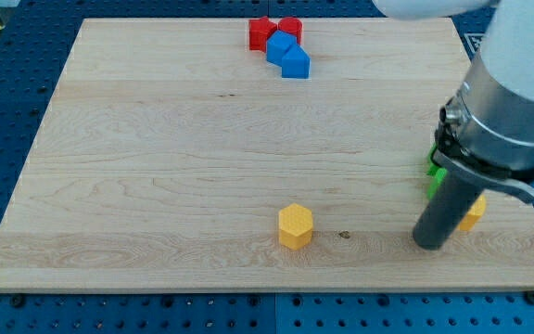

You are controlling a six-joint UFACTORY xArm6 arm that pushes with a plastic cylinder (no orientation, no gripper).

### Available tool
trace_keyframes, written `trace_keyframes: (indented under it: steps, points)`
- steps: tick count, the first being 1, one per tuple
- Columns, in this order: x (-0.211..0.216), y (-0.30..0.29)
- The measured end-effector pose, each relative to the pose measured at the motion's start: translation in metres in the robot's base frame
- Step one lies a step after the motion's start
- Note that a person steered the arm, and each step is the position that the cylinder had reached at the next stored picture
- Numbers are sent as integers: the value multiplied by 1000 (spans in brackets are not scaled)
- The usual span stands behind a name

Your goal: Touch the right of the yellow heart

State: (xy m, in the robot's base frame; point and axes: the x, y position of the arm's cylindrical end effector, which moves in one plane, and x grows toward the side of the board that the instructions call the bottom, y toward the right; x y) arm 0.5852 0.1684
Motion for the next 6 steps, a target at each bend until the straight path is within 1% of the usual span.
trace_keyframes:
  steps: [2, 3, 4, 5, 6]
  points:
    - [9, 88]
    - [7, 122]
    - [-18, 150]
    - [-36, 130]
    - [-36, 103]
